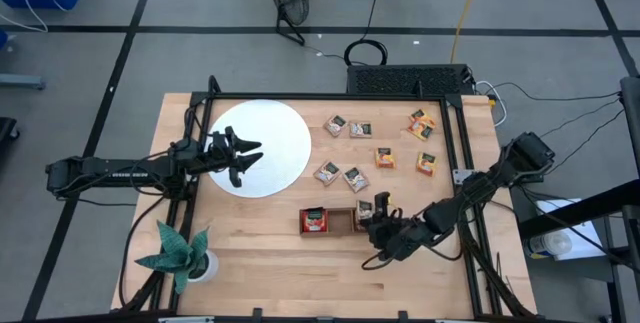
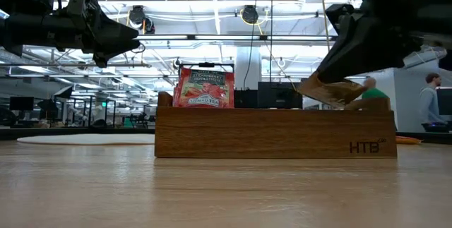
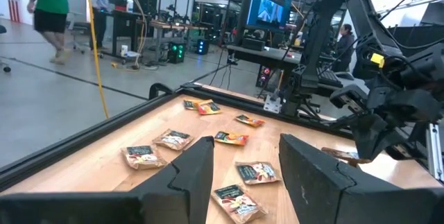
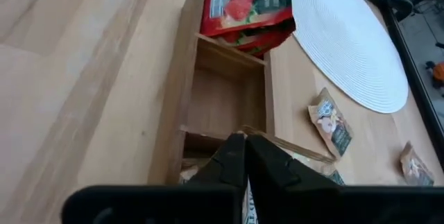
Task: Pick & Place Tea
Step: Put the brown tea bag into the right section of the wooden organizer
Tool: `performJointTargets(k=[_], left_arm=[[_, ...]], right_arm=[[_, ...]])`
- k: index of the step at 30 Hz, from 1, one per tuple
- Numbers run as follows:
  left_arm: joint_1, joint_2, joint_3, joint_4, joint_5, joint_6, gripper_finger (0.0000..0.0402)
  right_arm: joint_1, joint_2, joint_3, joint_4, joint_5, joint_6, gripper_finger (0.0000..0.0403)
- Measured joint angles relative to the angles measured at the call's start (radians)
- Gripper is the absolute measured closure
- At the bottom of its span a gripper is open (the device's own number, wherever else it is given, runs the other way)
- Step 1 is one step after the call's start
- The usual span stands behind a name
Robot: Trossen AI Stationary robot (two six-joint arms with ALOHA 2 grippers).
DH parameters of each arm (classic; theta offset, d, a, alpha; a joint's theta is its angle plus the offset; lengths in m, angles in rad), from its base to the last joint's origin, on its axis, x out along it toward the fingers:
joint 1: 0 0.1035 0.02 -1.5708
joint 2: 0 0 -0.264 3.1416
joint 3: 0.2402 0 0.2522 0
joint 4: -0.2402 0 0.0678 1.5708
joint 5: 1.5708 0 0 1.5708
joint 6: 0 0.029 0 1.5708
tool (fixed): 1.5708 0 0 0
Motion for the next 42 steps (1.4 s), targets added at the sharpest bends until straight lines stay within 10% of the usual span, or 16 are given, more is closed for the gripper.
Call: performJointTargets(k=[15,24,42], left_arm=[[0.000,0.000,0.000,0.000,0.000,0.000,0.0236],[0.000,0.000,0.000,0.000,0.000,0.000,0.0236],[0.000,0.000,0.000,0.000,0.000,0.000,0.0236]], right_arm=[[-0.016,-0.021,0.000,0.062,-0.076,-0.007,0.0241],[-0.142,-0.014,0.271,-0.466,-0.447,0.012,0.0390],[-0.221,0.179,0.320,-0.553,-0.660,-0.031,0.0403]])
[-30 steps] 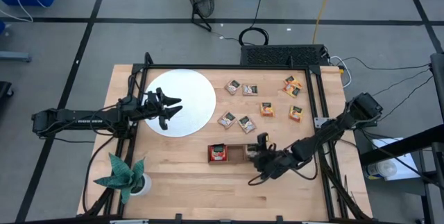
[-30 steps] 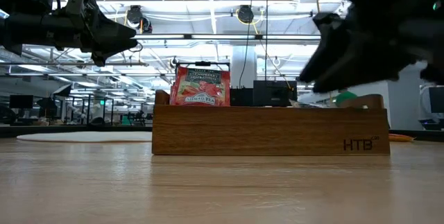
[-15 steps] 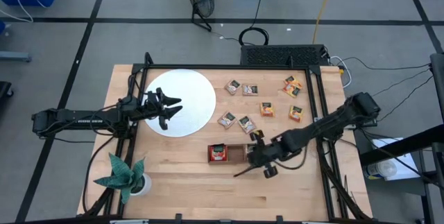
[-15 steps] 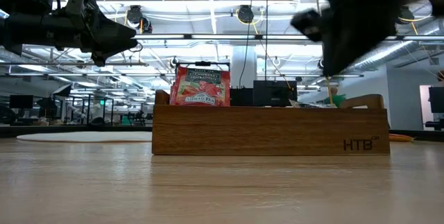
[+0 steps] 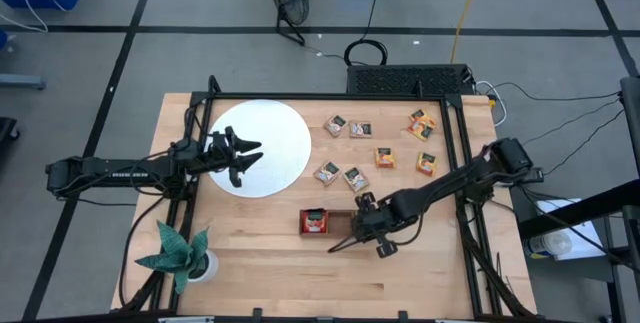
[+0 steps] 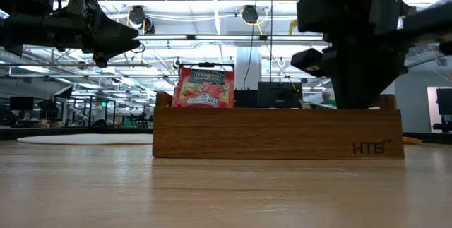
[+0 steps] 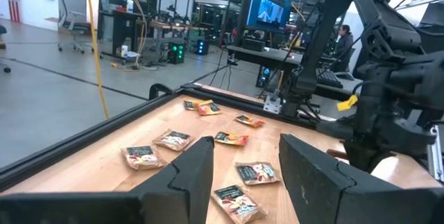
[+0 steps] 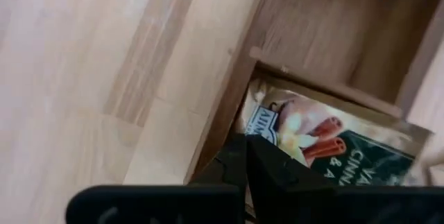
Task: Pick & Place Tea
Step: Put the brown tea bag into the right section of the wooden organizer
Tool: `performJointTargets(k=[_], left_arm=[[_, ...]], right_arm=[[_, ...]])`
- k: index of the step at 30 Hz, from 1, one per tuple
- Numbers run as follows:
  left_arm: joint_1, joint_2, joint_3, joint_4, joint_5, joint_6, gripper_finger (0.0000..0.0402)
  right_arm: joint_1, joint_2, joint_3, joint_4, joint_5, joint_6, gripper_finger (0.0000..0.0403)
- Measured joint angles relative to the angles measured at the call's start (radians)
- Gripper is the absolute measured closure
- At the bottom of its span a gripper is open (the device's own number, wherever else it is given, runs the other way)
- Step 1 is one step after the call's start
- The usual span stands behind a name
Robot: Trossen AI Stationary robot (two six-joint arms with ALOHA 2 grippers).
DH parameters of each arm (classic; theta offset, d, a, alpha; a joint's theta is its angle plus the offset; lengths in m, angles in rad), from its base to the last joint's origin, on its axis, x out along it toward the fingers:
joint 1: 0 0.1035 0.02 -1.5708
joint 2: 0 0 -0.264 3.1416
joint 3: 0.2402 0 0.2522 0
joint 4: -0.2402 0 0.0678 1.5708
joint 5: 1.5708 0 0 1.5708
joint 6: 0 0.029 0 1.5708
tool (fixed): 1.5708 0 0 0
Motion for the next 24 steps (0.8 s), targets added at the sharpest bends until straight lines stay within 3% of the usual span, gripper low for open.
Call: performJointTargets(k=[8,16,24], left_arm=[[0.000,0.000,0.000,0.000,0.000,0.000,0.0236],[0.000,0.000,0.000,0.000,0.000,0.000,0.0236],[0.000,0.000,0.000,-0.001,0.000,0.000,0.0236]], right_arm=[[-0.003,0.110,0.004,-0.032,0.001,-0.007,0.0403],[0.056,0.106,0.002,-0.052,0.321,0.001,0.0403],[0.114,0.113,-0.004,-0.070,0.565,-0.013,0.0403]])
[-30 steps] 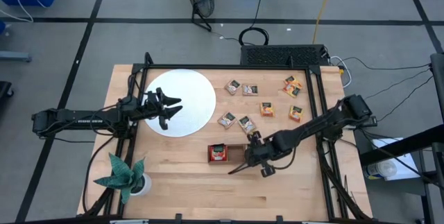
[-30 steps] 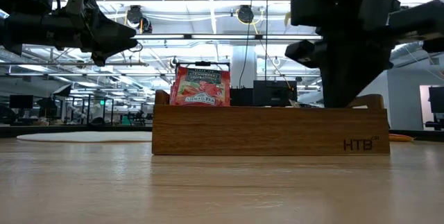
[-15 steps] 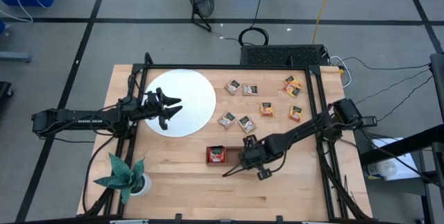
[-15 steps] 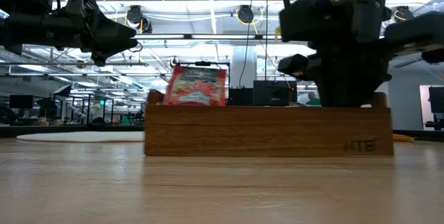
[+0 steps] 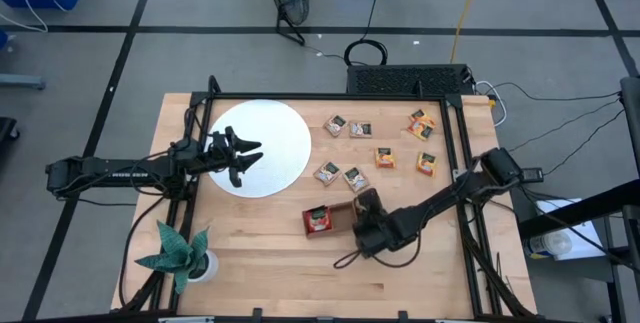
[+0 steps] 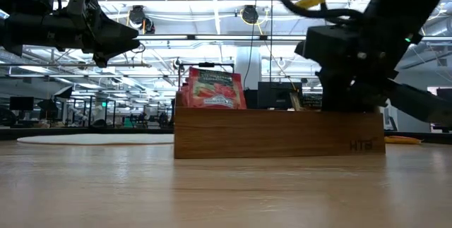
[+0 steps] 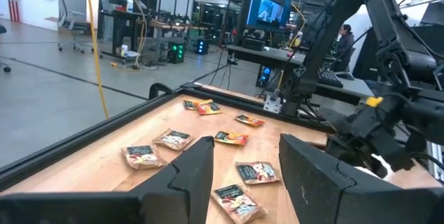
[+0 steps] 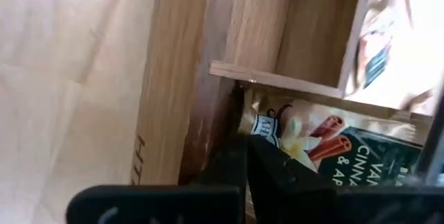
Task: Pick & Place Tea
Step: Put the brown tea bag into the right section of the wooden organizer
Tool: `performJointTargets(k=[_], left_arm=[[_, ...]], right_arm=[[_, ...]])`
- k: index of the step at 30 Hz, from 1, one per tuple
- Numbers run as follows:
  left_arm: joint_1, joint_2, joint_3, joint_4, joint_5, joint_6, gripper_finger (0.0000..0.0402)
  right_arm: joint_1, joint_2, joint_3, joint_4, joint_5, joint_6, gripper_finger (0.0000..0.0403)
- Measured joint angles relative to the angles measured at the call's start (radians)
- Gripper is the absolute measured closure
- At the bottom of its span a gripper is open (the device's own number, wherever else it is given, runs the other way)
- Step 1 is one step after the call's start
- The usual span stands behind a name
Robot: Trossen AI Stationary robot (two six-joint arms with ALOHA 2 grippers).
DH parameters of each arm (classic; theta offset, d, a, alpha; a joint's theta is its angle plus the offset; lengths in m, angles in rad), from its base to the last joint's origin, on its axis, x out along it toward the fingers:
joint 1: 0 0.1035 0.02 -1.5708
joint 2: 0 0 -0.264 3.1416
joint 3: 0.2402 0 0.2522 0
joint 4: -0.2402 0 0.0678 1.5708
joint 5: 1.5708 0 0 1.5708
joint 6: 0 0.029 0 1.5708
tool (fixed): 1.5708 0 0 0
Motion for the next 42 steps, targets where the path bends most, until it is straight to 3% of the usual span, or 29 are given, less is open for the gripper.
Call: performJointTargets(k=[12,21,28,31,34,39,42], left_arm=[[0.000,0.000,0.000,0.000,0.000,0.000,0.0236],[0.000,0.000,0.000,0.000,0.000,0.000,0.0236],[0.000,0.000,0.000,0.000,0.000,0.000,0.0236],[0.000,0.000,0.000,0.000,0.000,0.000,0.0236],[0.000,0.000,0.000,0.000,0.000,0.000,0.0236],[0.000,0.000,0.000,0.000,0.000,0.000,0.0236],[0.000,0.000,0.000,0.000,0.000,0.000,0.0236]], right_arm=[[0.031,-0.046,0.000,0.028,0.042,-0.006,0.0403],[0.027,-0.258,0.002,0.031,0.048,0.035,0.0403],[-0.047,-0.422,-0.050,0.052,0.137,-0.026,0.0403],[-0.114,-0.481,-0.101,0.141,0.138,-0.103,0.0398],[-0.228,-0.517,-0.153,0.227,0.014,-0.191,0.0374],[-0.518,-0.499,-0.186,0.326,-0.259,-0.226,0.0297],[-0.691,-0.434,-0.181,0.371,-0.299,-0.308,0.0244]])
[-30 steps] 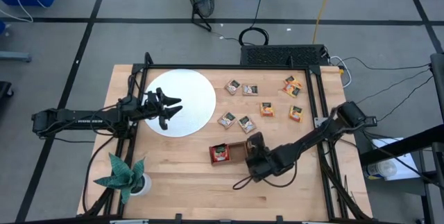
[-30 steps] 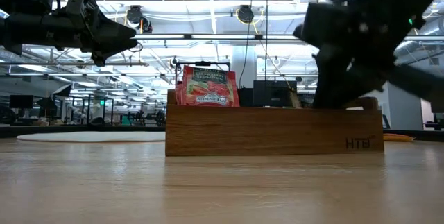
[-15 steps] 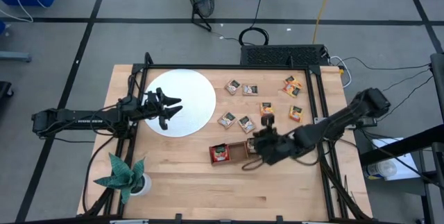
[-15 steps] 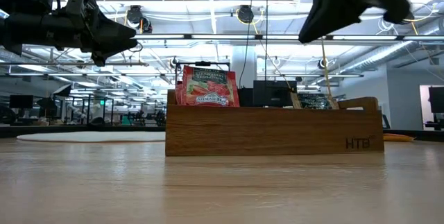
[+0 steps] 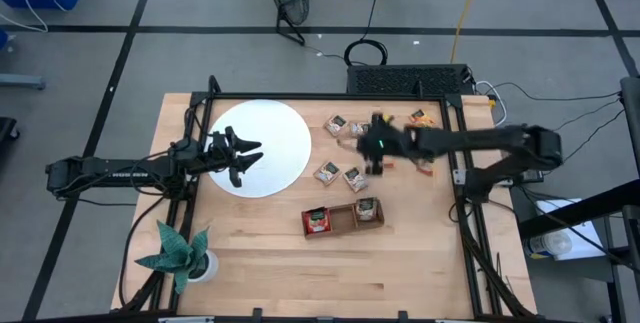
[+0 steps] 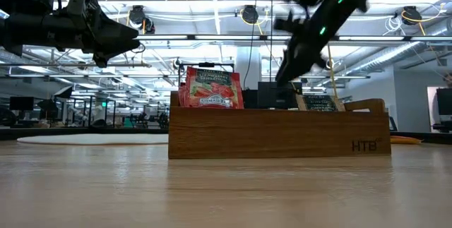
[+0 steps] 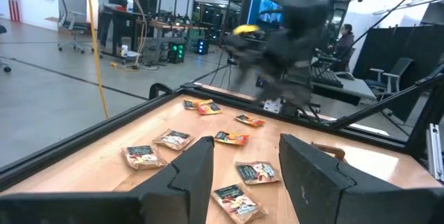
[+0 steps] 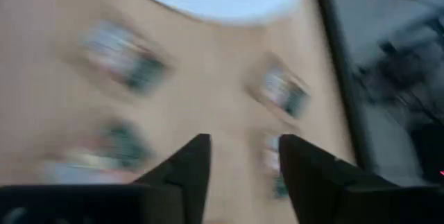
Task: Pick & Place Tea
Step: Put the brown tea bag into the right section of the wooden organizer
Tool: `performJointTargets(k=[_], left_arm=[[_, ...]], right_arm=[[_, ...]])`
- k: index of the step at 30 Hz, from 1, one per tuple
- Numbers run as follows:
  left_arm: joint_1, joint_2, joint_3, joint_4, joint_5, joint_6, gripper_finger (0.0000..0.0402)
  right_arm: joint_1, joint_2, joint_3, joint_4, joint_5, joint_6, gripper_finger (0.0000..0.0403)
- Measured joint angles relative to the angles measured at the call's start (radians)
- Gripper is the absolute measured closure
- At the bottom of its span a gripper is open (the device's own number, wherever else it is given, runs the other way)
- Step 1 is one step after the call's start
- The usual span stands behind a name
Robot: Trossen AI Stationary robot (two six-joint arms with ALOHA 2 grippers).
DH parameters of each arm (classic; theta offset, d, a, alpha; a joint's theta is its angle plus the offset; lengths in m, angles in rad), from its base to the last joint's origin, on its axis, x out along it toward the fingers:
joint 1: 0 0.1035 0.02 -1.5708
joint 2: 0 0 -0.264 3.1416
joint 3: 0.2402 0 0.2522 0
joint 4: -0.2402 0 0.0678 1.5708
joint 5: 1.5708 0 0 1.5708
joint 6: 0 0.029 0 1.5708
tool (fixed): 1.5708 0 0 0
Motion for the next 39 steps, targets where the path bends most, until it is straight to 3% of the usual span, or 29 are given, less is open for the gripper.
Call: performJointTargets(k=[2,5,11,13,16,27,33,39], left_arm=[[0.000,0.000,0.000,0.000,0.000,0.000,0.0236],[0.000,0.000,0.000,0.000,0.000,0.000,0.0236],[0.000,0.000,0.000,0.000,0.000,0.000,0.0236],[0.000,0.000,0.000,0.000,0.000,0.000,0.0236],[0.000,0.000,0.000,0.000,0.000,0.000,0.0236],[0.000,0.000,0.000,0.000,0.000,0.000,0.0236],[0.000,0.000,0.000,0.000,0.000,0.000,0.0236],[0.000,0.000,0.000,0.000,0.000,0.000,0.0236]], right_arm=[[-0.110,0.066,0.049,0.004,-0.001,-0.041,0.0213],[-0.250,0.182,0.160,-0.030,-0.056,0.027,0.0186],[-0.402,0.418,0.360,-0.071,-0.367,0.216,0.0194],[-0.418,0.475,0.396,-0.077,-0.390,0.224,0.0208],[-0.428,0.527,0.417,-0.086,-0.313,0.215,0.0231],[-0.431,0.548,0.419,-0.191,-0.293,0.217,0.0277],[-0.427,0.548,0.419,-0.214,-0.411,0.218,0.0302],[-0.404,0.548,0.419,-0.301,-0.471,0.180,0.0362]])
